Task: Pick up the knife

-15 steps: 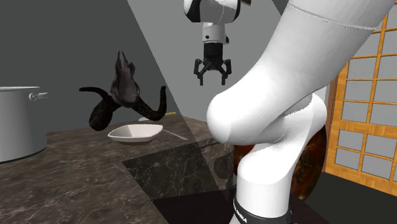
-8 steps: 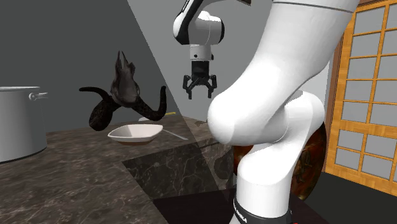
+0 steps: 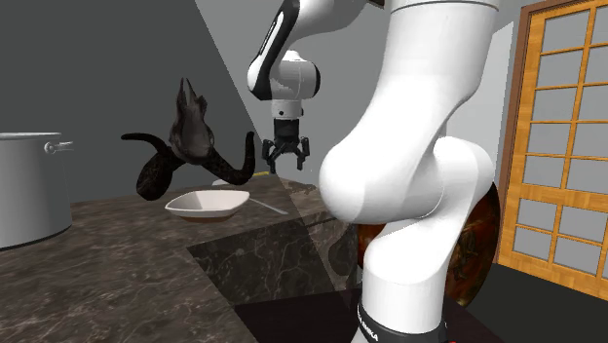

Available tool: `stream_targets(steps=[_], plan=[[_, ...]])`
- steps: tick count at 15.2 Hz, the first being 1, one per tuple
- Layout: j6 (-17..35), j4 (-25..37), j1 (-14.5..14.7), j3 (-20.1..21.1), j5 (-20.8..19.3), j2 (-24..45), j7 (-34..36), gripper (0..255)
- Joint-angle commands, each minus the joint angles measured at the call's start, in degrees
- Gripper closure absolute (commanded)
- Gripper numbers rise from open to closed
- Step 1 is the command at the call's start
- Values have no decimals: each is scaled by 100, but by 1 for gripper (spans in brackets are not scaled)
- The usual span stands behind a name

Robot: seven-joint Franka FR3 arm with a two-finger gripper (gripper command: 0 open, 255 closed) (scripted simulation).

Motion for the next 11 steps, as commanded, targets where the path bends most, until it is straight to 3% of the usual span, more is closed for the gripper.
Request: stream_targets(steps=[1, 7, 11], plan=[[290, 168, 78, 58, 6, 442, -121, 0], [912, 711, 274, 248, -51, 1577, -436, 0], [1152, 669, 282, 255, -73, 1774, -434, 0]])
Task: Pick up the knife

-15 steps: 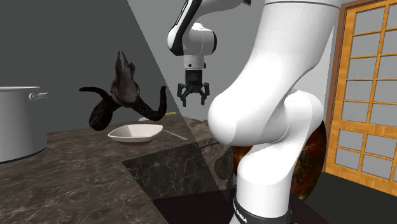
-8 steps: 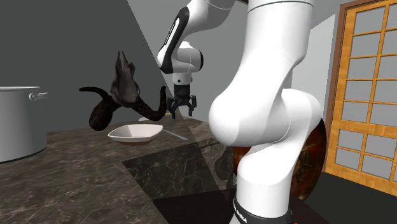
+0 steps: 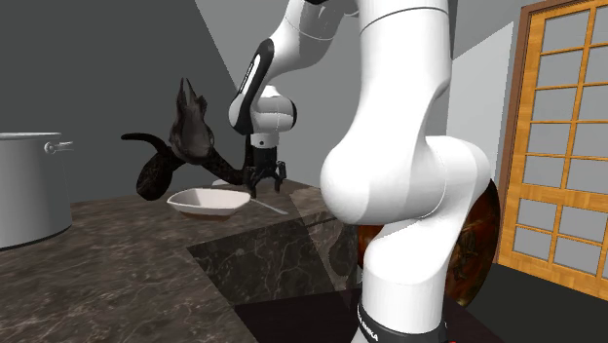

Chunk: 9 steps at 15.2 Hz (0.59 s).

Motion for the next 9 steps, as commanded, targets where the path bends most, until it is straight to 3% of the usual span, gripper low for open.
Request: stream_targets(steps=[1, 6, 7, 9], plan=[[147, -41, 15, 11, -10, 123, 10, 0], [400, -107, 19, 4, -31, 311, 29, 0], [396, -113, 20, 5, -31, 301, 31, 255], [391, -101, 19, 5, -31, 308, 29, 255]])
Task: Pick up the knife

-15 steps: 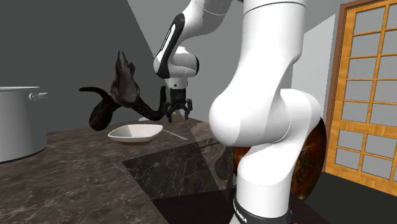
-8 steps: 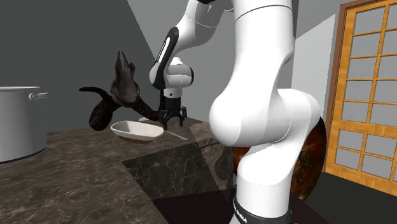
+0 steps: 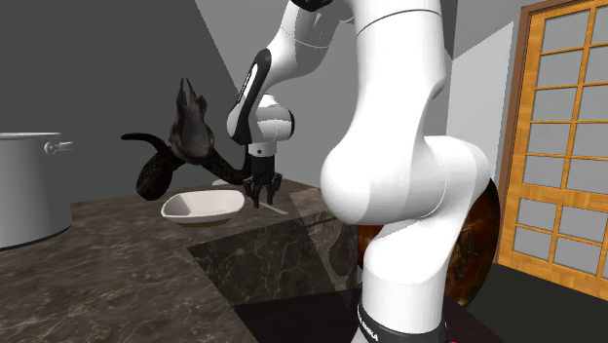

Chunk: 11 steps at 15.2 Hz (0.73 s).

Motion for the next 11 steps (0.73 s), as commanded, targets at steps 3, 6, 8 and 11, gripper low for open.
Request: stream_targets(steps=[3, 6, 8, 11], plan=[[53, -63, -31, -40, -13, 33, -3, 255], [61, -106, -30, -40, -15, 0, 1, 255], [-48, 3, -31, -29, -10, -3, 4, 255], [-261, 60, -34, -23, 7, -159, -12, 255]])
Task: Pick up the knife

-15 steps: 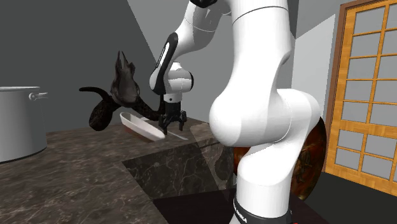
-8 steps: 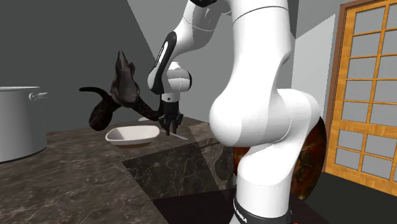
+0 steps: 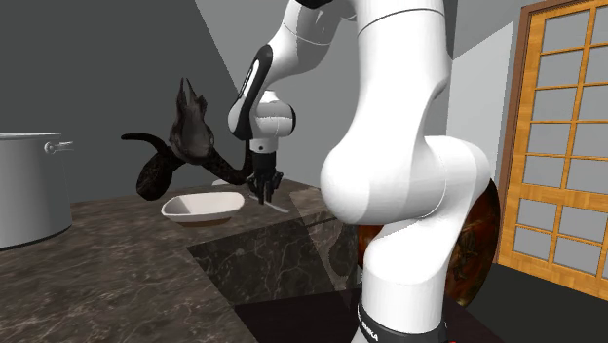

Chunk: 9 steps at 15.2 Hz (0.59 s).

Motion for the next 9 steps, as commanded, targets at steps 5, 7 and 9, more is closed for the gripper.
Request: stream_targets(steps=[5, 7, 9], plan=[[-428, 124, -6, 4, 30, -295, -28, 255], [-573, 181, -6, 6, 39, -383, -37, 255], [-719, 242, -6, 7, 48, -467, -45, 255]])
